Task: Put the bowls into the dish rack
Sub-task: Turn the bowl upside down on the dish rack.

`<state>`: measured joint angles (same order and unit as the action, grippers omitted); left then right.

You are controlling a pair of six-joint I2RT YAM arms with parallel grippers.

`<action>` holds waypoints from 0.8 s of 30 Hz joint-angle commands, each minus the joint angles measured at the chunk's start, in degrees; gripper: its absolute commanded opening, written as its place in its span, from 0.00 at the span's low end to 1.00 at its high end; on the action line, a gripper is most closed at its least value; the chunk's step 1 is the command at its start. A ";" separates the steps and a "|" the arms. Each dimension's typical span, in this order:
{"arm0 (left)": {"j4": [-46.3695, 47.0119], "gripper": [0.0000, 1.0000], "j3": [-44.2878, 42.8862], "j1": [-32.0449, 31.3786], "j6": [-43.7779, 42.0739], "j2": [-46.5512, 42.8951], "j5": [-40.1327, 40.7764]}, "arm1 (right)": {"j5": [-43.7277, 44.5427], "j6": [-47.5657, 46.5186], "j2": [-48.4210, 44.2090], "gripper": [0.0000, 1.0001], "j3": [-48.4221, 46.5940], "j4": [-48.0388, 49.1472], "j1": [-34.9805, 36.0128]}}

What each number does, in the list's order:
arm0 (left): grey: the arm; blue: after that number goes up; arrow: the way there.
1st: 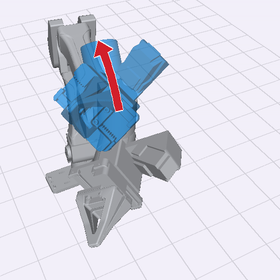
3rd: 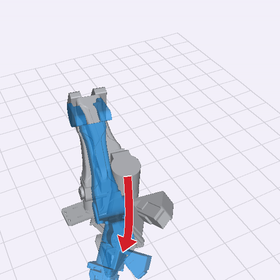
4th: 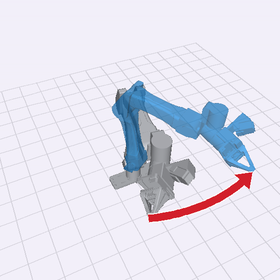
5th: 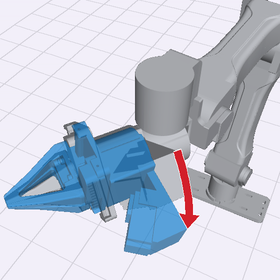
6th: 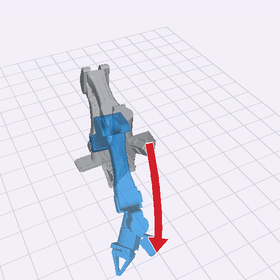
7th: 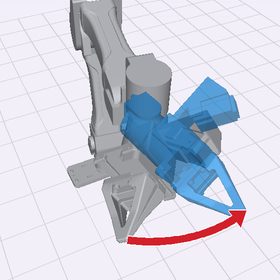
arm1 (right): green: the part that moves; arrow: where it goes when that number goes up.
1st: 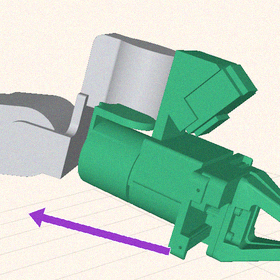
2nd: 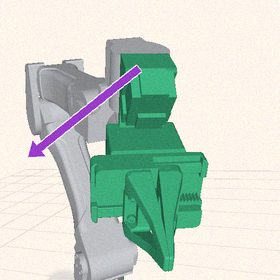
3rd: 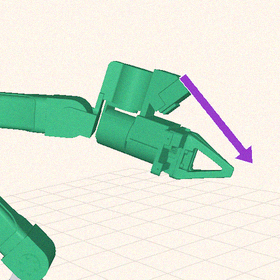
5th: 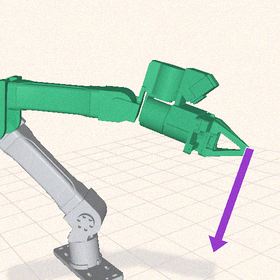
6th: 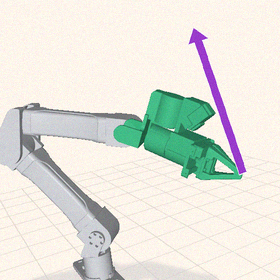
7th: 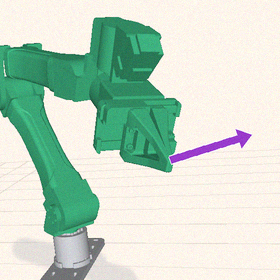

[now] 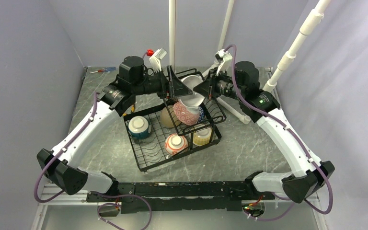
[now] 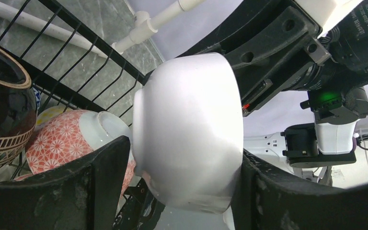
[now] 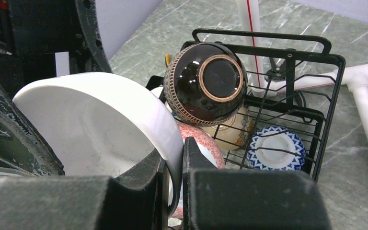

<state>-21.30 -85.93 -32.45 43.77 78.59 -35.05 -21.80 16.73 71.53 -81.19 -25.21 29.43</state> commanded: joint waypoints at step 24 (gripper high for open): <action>-1.80 0.32 -1.26 -0.52 -1.35 0.88 2.15 | -1.14 1.36 0.96 0.10 -1.39 4.58 -0.33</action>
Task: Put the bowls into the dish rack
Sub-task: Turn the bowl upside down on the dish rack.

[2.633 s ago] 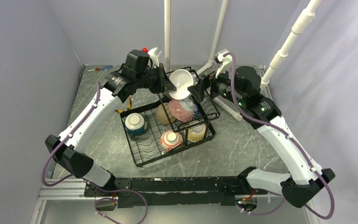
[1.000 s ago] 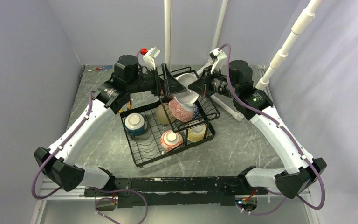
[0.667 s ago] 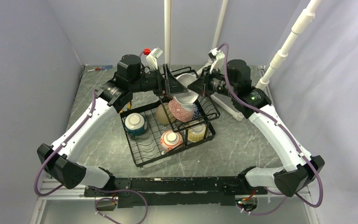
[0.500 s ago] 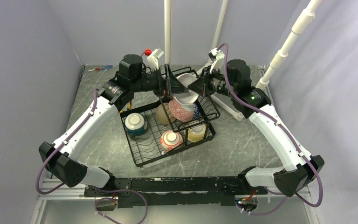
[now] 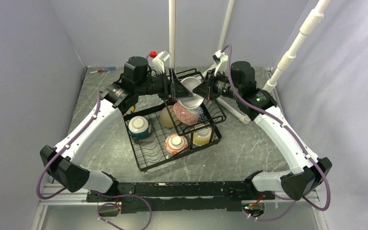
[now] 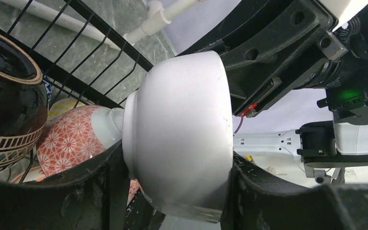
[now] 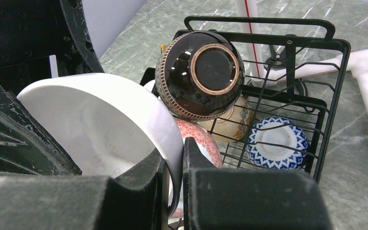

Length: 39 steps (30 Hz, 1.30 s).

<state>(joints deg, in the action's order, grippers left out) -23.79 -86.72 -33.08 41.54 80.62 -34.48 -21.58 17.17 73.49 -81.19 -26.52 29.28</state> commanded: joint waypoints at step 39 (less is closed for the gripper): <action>-17.73 0.03 18.01 2.32 -16.84 -27.80 40.19 | -6.81 2.17 -1.40 0.87 3.43 9.91 -3.47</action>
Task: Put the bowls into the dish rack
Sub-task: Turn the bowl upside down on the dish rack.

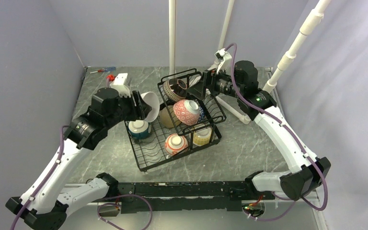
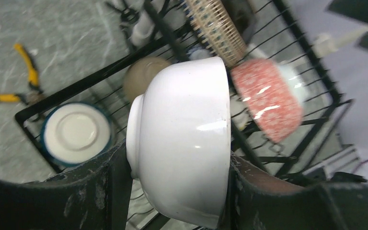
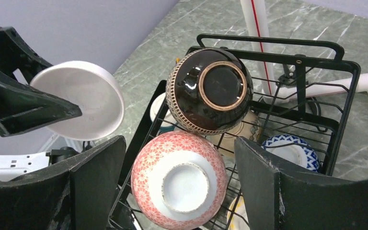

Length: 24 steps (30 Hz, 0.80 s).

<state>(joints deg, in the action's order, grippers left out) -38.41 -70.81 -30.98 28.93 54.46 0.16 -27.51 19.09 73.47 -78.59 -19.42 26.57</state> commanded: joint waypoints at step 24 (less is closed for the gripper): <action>29.32 0.03 35.53 0.22 -44.81 -6.50 -12.89 | -0.84 -0.77 -5.16 0.87 6.00 2.43 -5.87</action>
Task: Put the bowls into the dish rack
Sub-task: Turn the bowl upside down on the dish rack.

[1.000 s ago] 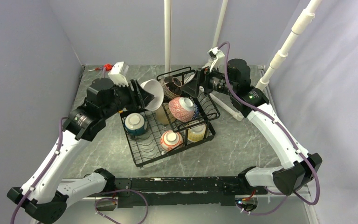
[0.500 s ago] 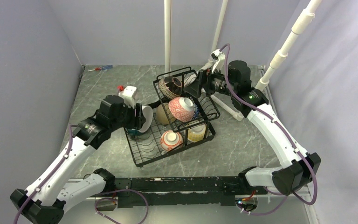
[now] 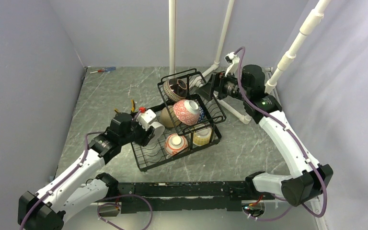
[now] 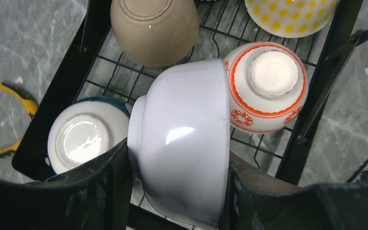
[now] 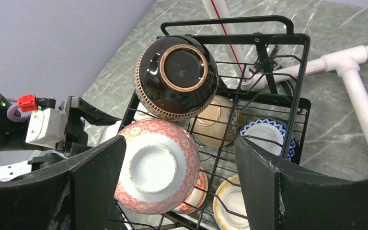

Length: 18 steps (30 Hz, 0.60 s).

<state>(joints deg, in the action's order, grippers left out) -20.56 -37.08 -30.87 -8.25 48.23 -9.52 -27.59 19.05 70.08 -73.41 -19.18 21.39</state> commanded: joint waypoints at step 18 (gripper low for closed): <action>32.75 0.03 12.89 0.00 -22.71 5.64 0.95 | -0.98 -0.39 -3.45 0.87 3.34 3.27 -3.14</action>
<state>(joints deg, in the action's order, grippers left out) 5.37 -23.64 -30.87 -27.18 53.32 -9.61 -27.62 19.05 68.62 -70.52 -19.14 18.85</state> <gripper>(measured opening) 0.567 0.867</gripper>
